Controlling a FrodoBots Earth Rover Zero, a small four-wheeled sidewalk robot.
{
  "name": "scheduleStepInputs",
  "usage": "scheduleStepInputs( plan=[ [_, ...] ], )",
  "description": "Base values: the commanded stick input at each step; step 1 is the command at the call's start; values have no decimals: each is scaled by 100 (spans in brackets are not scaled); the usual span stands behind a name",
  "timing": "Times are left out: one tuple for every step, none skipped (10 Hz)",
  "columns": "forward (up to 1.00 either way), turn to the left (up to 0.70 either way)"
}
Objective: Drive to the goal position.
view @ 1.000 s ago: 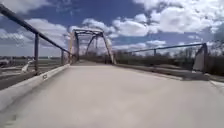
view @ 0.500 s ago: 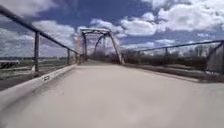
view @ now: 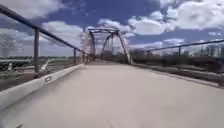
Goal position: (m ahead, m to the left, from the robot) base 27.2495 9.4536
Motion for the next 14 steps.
scheduleStepInputs(
  plan=[
    [70, 0],
    [70, 0],
    [70, 0],
    [70, 0],
    [70, 0],
    [70, 0],
    [70, 0],
    [70, 0],
    [70, 0],
    [70, 0],
    [70, 0],
    [70, 0],
    [70, 0],
    [70, 15]
  ],
)
